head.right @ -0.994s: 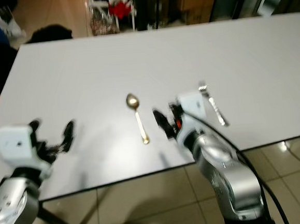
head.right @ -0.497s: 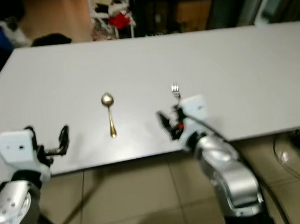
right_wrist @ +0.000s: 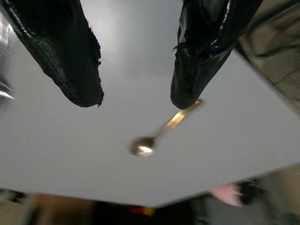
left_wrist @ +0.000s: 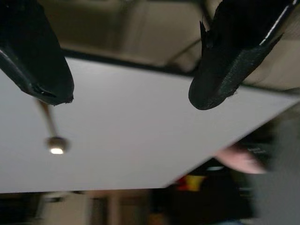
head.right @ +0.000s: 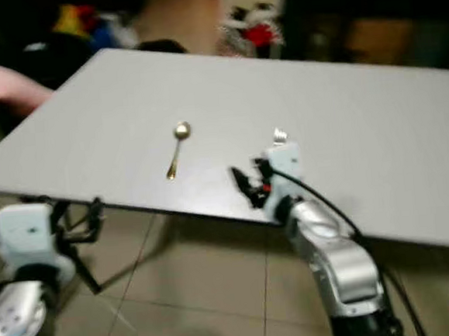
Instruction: Setting the table
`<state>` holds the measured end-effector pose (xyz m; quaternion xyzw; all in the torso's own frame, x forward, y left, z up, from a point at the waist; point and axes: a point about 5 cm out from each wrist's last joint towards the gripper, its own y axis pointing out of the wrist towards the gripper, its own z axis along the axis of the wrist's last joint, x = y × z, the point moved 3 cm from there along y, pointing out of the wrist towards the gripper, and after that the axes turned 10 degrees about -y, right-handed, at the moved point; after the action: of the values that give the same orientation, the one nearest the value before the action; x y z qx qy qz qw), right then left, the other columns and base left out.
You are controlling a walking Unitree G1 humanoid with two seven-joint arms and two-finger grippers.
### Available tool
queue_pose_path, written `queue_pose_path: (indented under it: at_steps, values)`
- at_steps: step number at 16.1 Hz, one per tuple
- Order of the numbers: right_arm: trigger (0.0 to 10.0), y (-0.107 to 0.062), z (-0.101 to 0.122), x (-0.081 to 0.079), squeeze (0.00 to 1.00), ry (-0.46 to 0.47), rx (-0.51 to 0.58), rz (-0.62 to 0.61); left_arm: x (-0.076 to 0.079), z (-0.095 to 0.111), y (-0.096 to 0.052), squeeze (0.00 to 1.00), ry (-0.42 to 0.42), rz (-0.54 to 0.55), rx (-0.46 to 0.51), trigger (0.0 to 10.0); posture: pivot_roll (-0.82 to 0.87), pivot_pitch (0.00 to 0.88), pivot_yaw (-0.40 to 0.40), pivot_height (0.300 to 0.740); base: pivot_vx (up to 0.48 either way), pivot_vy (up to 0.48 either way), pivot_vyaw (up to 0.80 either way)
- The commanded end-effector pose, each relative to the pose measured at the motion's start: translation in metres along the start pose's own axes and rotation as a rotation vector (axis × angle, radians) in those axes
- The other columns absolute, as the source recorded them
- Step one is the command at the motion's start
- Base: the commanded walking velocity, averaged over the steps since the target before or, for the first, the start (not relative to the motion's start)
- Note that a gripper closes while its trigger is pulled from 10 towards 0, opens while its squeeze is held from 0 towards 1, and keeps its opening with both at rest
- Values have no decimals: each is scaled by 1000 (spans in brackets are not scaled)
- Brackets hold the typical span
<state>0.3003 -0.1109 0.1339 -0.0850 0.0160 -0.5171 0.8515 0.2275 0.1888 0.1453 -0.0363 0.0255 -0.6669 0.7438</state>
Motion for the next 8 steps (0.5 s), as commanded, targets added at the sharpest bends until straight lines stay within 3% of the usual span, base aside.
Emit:
queue_pose_path:
  at_steps: [1, 7, 8]
  values:
    - [10000, -3, -2, 6, 0, -4, -4, -18, 4, 3, 0, 0, 1, -11, 12, 10000, -23, 12, 23, 740, 0, -480, 794]
    - [10000, -2, -5, -5, 0, 5, 0, 32, 4, 4, -4, 0, 4, -11, 8, 10000, -15, 17, 24, 740, 0, -480, 788]
    - [10000, -1, -5, -6, 0, 6, 1, 36, 5, 5, -5, 0, -9, -14, 7, 10000, -12, 17, 22, 740, 0, 0, 788]
